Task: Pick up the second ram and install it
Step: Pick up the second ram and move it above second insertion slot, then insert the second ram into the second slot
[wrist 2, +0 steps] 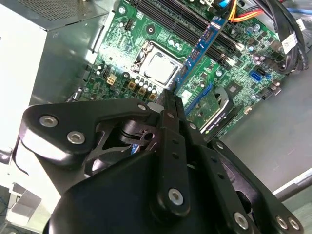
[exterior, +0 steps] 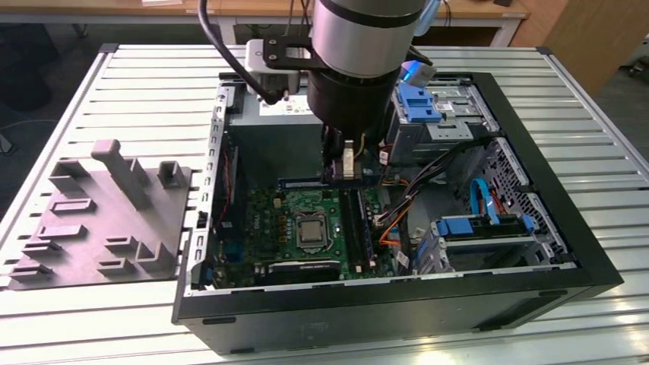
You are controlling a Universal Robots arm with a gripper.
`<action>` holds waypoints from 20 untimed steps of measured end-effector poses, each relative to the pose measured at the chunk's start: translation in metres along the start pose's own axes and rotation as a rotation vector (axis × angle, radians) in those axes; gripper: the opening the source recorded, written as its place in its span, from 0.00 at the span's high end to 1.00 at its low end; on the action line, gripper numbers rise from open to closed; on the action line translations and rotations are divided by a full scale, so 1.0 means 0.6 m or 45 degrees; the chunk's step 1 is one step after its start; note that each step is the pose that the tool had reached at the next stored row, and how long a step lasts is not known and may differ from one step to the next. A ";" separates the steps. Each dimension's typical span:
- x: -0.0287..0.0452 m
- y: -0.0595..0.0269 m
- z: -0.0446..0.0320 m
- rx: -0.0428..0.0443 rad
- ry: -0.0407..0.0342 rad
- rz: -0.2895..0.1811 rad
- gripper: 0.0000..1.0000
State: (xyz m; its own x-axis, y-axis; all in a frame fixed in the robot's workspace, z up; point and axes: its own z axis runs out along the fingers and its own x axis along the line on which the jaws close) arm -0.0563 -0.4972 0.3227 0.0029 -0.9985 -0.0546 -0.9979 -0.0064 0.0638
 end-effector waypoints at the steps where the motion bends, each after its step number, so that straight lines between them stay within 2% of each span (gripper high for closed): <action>1: 0.000 0.000 0.002 0.000 0.0000 0.000 0.89; 4: 0.001 -0.001 0.006 0.000 -0.0002 0.000 0.89; 18: 0.001 -0.003 0.007 0.000 -0.0001 0.001 0.89; 20: 0.001 -0.003 0.008 0.002 -0.0023 0.031 0.89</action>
State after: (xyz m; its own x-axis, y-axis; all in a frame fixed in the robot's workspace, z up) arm -0.0547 -0.4973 0.3180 -0.0217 -0.9983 -0.0549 -0.9978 0.0182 0.0637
